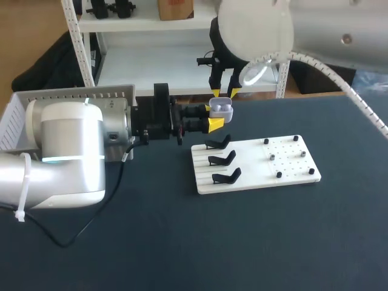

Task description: Pick up each earbud case from the left stands, insert the matching earbuds, close the lid, and place the case in the box.

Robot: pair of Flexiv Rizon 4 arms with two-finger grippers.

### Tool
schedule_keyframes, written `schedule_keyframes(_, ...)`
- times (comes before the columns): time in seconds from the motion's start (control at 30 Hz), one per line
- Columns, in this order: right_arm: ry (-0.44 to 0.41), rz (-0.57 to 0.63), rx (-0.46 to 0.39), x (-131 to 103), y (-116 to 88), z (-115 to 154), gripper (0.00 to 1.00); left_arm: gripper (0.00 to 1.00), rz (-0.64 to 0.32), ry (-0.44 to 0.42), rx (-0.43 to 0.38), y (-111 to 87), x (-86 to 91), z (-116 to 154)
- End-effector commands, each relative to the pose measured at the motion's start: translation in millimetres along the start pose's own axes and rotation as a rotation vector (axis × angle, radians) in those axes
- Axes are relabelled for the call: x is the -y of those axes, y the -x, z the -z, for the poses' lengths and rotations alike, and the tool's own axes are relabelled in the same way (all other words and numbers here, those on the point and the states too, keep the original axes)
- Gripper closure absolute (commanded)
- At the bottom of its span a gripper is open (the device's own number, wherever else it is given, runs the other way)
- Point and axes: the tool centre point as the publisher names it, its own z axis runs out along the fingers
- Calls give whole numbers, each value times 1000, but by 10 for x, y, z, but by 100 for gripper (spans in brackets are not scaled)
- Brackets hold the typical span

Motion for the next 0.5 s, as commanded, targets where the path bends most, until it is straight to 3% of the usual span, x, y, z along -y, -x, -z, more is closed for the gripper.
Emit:
schedule_keyframes(0.03,-3,-8,-15,45,-19,-11,69,100,0,3,1,-1,5,-1)
schedule_keyframes(0.5,20,-42,-14,72,-251,98,70,100,0,3,1,-1,5,-1)
